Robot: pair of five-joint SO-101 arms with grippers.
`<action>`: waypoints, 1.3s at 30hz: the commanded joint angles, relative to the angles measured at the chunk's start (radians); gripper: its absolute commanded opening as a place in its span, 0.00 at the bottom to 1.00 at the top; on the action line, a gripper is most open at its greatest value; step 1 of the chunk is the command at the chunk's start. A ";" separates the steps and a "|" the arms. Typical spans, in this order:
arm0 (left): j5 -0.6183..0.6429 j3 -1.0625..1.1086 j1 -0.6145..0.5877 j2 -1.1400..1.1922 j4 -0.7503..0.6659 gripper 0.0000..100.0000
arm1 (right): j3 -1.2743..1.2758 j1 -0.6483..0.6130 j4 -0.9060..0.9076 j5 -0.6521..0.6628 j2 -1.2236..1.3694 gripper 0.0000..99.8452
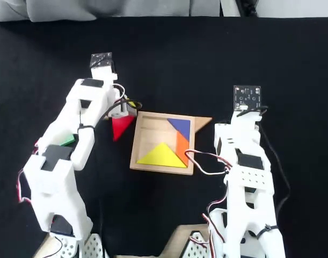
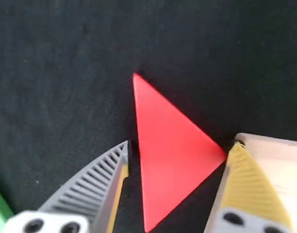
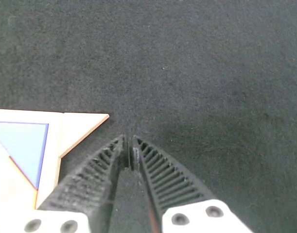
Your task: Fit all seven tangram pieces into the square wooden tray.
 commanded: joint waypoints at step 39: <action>0.023 -0.148 -0.027 0.095 0.087 0.22 | -0.008 -0.020 -0.014 0.008 -0.031 0.02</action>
